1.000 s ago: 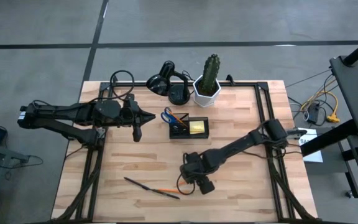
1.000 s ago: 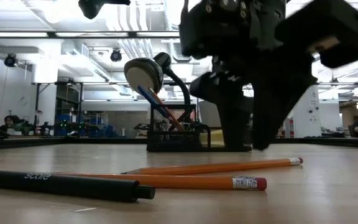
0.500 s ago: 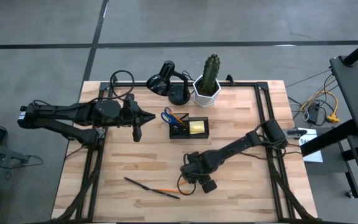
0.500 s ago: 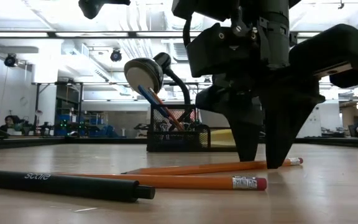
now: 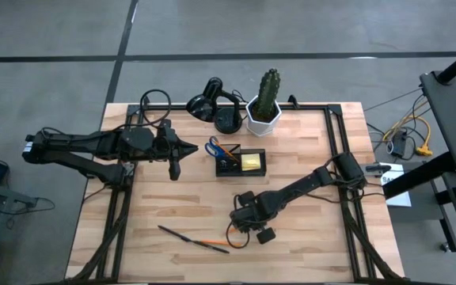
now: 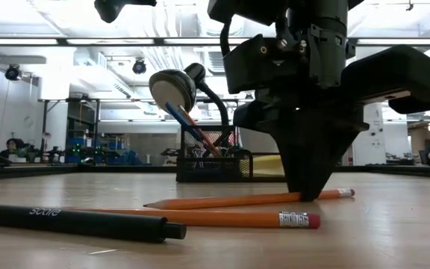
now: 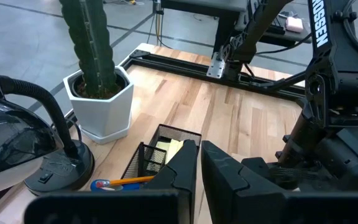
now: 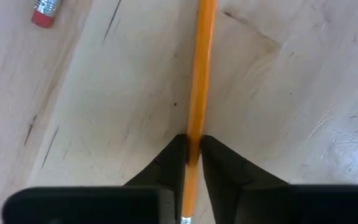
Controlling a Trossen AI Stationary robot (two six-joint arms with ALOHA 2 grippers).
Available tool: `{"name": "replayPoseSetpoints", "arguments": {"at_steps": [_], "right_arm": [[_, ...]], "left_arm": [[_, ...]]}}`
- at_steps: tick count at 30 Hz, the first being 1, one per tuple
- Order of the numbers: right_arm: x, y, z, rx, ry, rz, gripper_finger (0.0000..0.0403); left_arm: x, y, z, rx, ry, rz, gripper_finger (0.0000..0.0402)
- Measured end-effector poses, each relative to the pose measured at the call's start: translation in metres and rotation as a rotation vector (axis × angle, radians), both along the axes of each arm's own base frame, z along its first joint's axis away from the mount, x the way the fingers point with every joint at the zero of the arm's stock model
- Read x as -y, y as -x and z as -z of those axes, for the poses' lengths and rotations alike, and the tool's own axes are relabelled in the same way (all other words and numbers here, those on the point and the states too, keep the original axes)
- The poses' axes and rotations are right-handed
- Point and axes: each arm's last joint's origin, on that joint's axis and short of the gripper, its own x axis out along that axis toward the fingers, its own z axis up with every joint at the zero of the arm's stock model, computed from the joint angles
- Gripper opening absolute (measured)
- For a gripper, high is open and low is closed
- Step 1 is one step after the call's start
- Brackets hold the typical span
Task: Pick and place office supplies into organizer
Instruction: Put the top yellow pencil into the black desk organizer
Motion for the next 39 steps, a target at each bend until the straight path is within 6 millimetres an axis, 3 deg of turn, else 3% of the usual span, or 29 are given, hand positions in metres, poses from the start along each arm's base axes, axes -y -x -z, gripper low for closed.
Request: {"name": "replayPoseSetpoints", "arguments": {"at_steps": [6, 18, 25, 39], "right_arm": [[0.0, 0.0, 0.0, 0.0, 0.002, -0.004, 0.0016], [0.012, 0.009, -0.009, -0.072, 0.029, 0.006, 0.001], [0.029, 0.007, -0.033, -0.014, -0.002, 0.095, 0.001], [0.079, 0.013, -0.103, 0.225, -0.071, 0.309, 0.0009]], "left_arm": [[0.0, 0.0, 0.0, 0.0, 0.0, 0.0, 0.0008], [0.0, 0.0, 0.0, 0.0, 0.0, 0.0, 0.0008], [0.0, 0.0, 0.0, 0.001, 0.0, 0.0, 0.0008], [0.0, 0.001, -0.001, 0.003, -0.005, 0.001, 0.0008]]}}
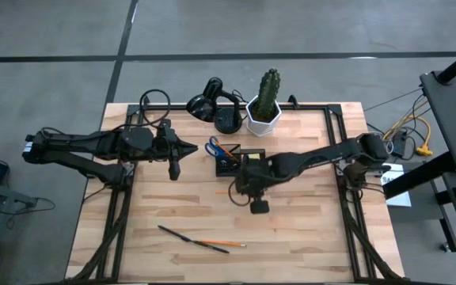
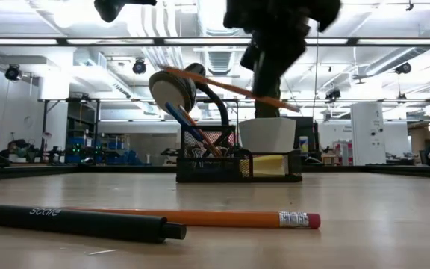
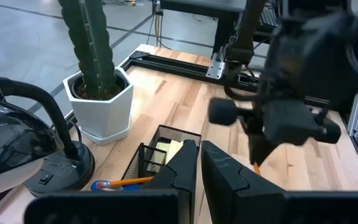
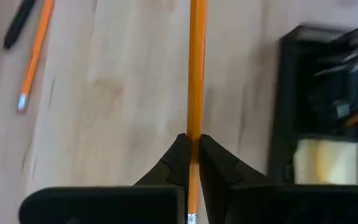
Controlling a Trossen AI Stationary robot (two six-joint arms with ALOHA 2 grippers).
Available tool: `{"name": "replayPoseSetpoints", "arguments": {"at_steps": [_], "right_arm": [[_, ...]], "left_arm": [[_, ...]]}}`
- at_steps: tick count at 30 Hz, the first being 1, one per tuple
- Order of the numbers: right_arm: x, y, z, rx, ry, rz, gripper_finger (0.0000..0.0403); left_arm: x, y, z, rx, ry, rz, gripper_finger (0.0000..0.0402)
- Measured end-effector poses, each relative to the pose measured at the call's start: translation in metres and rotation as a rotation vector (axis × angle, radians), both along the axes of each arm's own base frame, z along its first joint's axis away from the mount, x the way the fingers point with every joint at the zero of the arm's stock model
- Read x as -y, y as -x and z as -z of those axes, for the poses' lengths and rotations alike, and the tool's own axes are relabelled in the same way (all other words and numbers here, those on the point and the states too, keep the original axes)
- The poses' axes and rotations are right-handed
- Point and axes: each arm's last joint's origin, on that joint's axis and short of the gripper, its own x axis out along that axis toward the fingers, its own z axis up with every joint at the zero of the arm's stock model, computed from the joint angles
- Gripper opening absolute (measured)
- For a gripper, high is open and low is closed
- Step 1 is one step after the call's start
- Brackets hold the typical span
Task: Pick and place office supplies into organizer
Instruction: Put the top yellow pencil into the black desk organizer
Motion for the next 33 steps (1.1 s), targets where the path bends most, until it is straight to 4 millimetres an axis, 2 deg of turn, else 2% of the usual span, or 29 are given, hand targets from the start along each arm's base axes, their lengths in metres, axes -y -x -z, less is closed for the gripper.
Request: {"name": "replayPoseSetpoints", "arguments": {"at_steps": [4, 12, 20, 33], "right_arm": [[0.015, 0.002, -0.013, 0.111, -0.016, 0.049, 0.0009], [0.043, 0.012, -0.014, 0.301, -0.061, 0.177, 0.0009], [0.065, 0.024, -0.007, 0.544, -0.106, 0.302, 0.0009], [0.098, 0.036, 0.018, 0.835, -0.179, 0.451, 0.0009]], "left_arm": [[0.0, 0.0, 0.0, 0.001, 0.0, 0.0, 0.0008], [0.0, 0.002, -0.001, 0.009, 0.001, 0.0, 0.0008], [0.0, 0.002, -0.001, 0.011, 0.006, -0.002, 0.0008], [0.0, 0.001, -0.001, 0.012, 0.006, -0.002, 0.0008]]}}
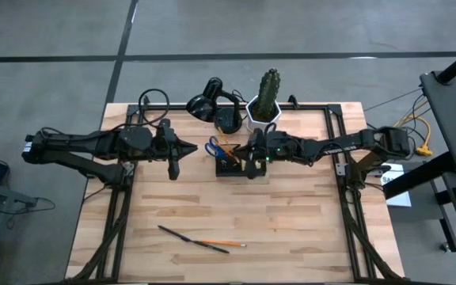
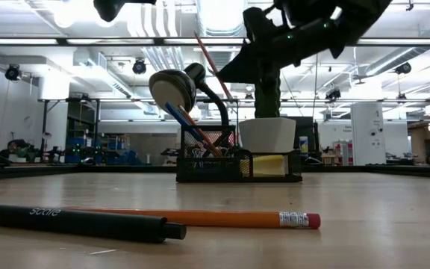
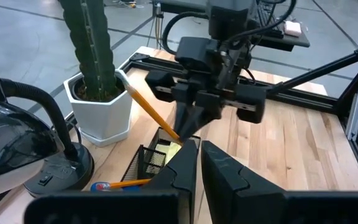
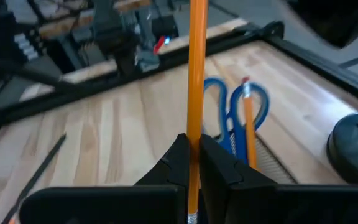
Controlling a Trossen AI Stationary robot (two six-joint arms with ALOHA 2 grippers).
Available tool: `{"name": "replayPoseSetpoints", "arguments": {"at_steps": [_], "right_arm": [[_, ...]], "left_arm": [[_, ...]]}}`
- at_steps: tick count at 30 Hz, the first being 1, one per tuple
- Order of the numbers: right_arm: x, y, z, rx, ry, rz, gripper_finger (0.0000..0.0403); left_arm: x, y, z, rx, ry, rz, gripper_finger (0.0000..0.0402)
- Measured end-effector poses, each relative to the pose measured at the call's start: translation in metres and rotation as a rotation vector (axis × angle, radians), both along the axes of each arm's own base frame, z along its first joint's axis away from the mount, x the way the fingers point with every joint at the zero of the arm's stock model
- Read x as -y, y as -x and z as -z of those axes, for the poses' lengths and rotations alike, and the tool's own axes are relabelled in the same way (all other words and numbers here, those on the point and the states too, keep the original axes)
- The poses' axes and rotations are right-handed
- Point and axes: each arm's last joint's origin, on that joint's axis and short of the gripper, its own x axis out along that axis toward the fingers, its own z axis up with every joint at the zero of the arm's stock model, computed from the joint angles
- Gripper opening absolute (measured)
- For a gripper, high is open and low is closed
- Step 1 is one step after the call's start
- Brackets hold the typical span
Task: Pick and place office supplies into organizer
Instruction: Put the top yellow pencil into the black desk organizer
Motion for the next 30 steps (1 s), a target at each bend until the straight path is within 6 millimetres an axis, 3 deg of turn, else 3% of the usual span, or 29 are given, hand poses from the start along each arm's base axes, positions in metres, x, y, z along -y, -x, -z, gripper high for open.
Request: {"name": "replayPoseSetpoints", "arguments": {"at_steps": [14, 21, 30], "right_arm": [[0.022, -0.008, 0.011, 0.088, 0.056, 0.154, 0.0009], [0.027, -0.018, 0.026, 0.141, 0.035, 0.172, 0.0009], [0.031, -0.024, 0.049, 0.079, 0.039, 0.178, 0.0009]], "left_arm": [[0.0, 0.0, 0.0, 0.003, -0.001, -0.002, 0.0008], [0.0, 0.0, 0.0, 0.002, 0.0, -0.004, 0.0008], [0.0, 0.0, 0.0, 0.0, 0.001, -0.004, 0.0008]]}}
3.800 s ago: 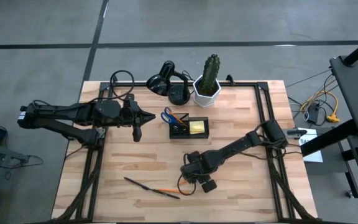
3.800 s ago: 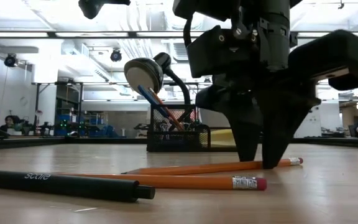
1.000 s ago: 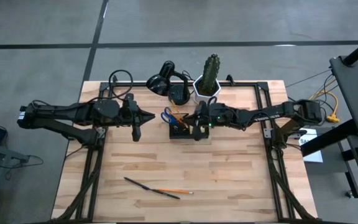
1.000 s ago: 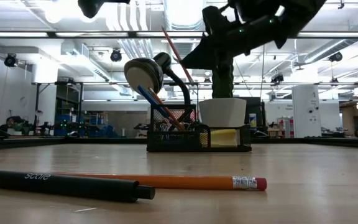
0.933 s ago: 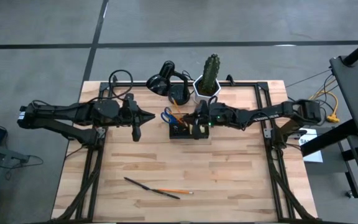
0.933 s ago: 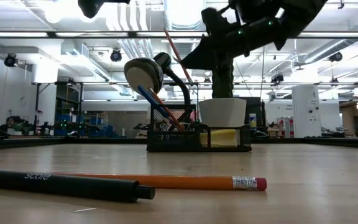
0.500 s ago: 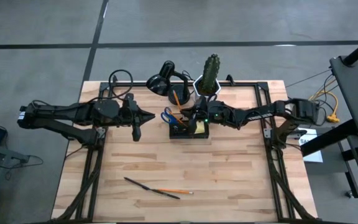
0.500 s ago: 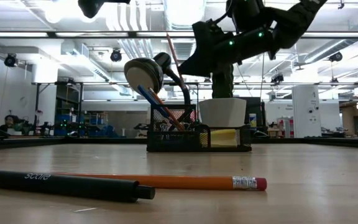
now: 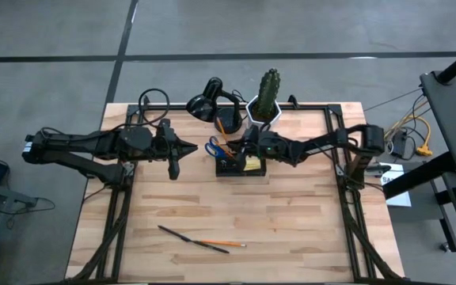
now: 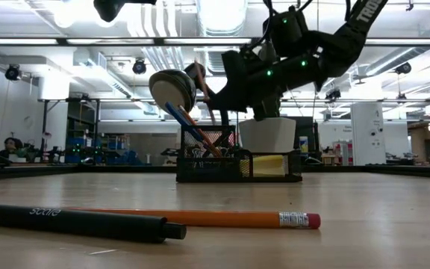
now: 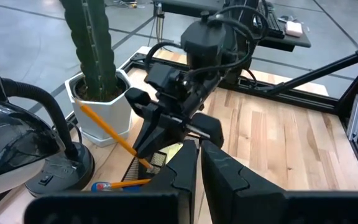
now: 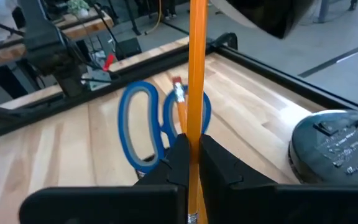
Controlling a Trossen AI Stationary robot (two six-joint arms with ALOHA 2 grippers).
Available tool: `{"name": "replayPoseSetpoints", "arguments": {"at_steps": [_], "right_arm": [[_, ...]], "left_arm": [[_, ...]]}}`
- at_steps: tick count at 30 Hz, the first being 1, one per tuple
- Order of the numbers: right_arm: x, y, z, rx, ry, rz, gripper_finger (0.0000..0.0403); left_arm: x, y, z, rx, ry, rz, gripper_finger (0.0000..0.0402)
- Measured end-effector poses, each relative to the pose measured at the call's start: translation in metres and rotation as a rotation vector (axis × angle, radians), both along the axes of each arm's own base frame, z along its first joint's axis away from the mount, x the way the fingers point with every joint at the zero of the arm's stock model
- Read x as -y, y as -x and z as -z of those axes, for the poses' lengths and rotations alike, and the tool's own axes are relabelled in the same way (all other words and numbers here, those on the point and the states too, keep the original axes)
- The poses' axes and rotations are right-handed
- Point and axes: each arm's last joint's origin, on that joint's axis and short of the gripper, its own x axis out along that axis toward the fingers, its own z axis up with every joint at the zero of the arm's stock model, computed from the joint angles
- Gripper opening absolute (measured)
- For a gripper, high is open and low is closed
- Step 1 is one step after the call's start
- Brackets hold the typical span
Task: Pick and place office supplies into organizer
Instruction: Put the top yellow pencil into the black desk organizer
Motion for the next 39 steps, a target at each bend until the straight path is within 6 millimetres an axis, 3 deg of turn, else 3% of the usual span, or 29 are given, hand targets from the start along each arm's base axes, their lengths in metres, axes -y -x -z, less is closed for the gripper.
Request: {"name": "replayPoseSetpoints", "arguments": {"at_steps": [19, 39], "right_arm": [[0.001, -0.001, 0.015, -0.11, 0.022, -0.012, 0.0009], [0.0, 0.0, 0.017, -0.133, 0.034, -0.036, 0.0011]], "left_arm": [[0.0, 0.0, 0.0, 0.0, -0.002, -0.005, 0.0008], [-0.001, 0.0, 0.0, 0.002, -0.008, -0.025, 0.0008]]}}
